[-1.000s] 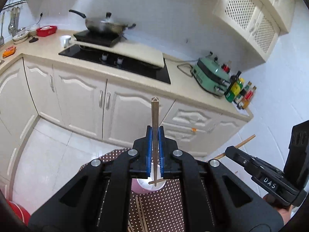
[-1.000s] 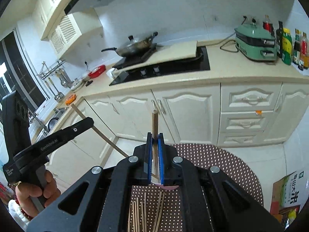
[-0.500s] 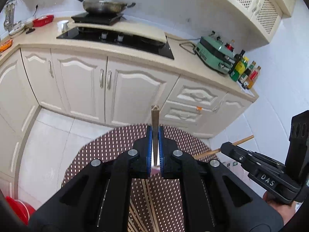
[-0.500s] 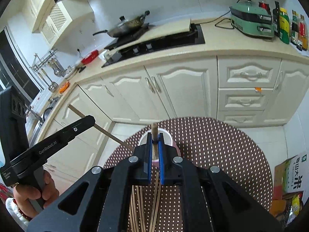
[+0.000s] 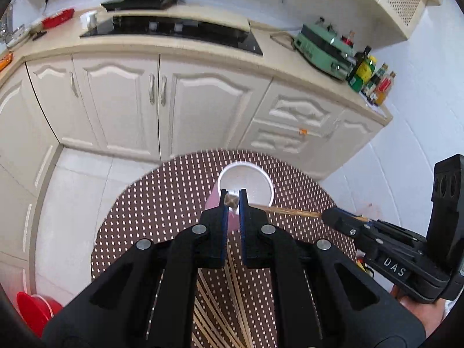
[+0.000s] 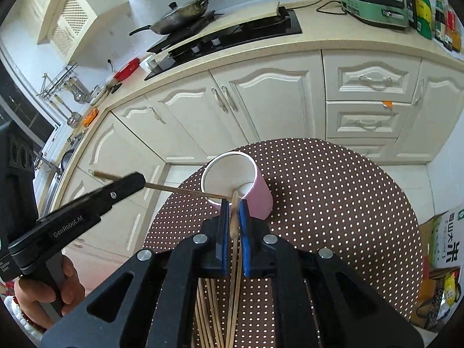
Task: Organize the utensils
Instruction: 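Lower the chopsticks into the pink cup and open both grippers, then move both grippers back to the chopstick row and grasp one chopstick each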
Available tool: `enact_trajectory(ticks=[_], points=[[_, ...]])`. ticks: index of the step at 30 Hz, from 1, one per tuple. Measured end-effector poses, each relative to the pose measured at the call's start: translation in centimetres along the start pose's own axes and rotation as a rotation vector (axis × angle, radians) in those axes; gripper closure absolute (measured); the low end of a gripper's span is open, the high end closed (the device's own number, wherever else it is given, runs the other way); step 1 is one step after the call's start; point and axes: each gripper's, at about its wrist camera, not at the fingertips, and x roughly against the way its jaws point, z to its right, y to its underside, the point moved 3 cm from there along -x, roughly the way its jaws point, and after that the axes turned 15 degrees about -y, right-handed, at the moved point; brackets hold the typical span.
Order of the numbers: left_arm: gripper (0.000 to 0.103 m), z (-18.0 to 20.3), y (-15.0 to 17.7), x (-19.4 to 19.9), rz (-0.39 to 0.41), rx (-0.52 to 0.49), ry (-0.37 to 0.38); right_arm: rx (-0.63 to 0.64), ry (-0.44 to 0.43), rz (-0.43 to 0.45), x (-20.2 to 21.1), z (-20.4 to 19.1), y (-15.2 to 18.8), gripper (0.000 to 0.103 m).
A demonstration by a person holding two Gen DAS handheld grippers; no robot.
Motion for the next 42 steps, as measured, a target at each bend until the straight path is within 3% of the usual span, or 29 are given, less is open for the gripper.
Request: enact_trajectory(ticks=[1, 3, 4, 5, 9, 20, 26, 32, 42], points=[[0.092, 0.0, 0.1, -0.2, -0.011, -0.005, -0.004, -0.005, -0.006, -0.001, 0.0, 0.0, 0.1, 0.095], [0.074, -0.1, 0.5, -0.3, -0.022, -0.013, -0.021, -0.011, -0.007, -0.001, 0.1, -0.1, 0.1, 0.093], [0.052, -0.2, 0.7, -0.1, -0.017, -0.011, -0.029, -0.011, -0.006, 0.004, 0.3, -0.2, 0.1, 0.092], [0.046, -0.3, 0.8, 0.1, -0.010, -0.005, -0.037, -0.012, -0.005, 0.006, 0.4, -0.3, 0.2, 0.088], [0.046, -0.7, 1.5, 0.5, -0.011, -0.003, -0.052, -0.011, 0.001, 0.029, 1.3, -0.5, 0.3, 0.077], [0.046, -4.7, 4.6, 0.7, -0.048, 0.081, -0.071, -0.043, 0.032, 0.041, 2.5, 0.7, 2.5, 0.073], [0.046, -7.1, 8.1, -2.4, -0.156, 0.127, -0.122, -0.067, 0.044, -0.030, 1.0, 1.2, 5.3, 0.073], [0.046, -7.4, 12.1, -6.1, -0.280, 0.111, -0.165, -0.070, 0.050, -0.111, -1.3, 1.6, 7.6, 0.073], [0.046, -6.9, 16.4, -10.1, -0.391, 0.062, -0.216, -0.084, 0.053, -0.244, -5.3, 2.7, 9.7, 0.073]])
